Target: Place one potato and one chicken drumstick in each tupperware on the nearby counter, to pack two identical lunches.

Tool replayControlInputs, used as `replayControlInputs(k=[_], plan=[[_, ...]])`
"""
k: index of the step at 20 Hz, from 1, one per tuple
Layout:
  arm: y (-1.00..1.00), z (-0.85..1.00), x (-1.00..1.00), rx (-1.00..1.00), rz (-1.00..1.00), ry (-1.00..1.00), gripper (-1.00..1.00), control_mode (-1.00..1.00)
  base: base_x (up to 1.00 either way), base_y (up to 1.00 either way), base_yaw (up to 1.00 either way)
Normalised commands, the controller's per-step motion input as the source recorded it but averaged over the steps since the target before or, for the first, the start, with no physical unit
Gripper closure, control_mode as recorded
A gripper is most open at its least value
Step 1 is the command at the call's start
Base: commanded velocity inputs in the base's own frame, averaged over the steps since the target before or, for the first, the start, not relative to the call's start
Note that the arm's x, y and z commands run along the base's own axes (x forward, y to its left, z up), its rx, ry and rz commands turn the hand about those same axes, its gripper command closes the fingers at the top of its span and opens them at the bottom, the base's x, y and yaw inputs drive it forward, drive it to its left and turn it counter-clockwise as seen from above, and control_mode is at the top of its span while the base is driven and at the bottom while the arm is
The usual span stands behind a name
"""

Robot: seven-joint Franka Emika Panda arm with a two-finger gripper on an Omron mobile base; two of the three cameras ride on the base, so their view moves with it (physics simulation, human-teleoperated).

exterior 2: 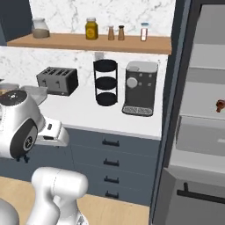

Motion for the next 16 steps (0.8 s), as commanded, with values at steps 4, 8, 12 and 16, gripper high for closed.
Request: replayControlInputs(k=[4, 8, 12, 16], plan=[[0.00, 0.00, 0.00, 0.00, 0.00, 0.00, -1.00, 1.00, 0.08, -0.98, 0.12], [0.00, 0.00, 0.00, 0.00, 0.00, 0.00, -1.00, 1.00, 0.00, -0.92, 0.00], [0.00, 0.00, 0.00, 0.00, 0.00, 0.00, -1.00, 1.00, 0.00, -0.96, 0.01], [0.00, 0.00, 0.00, 0.00, 0.00, 0.00, -1.00, 1.00, 0.06, -0.79, 0.00]])
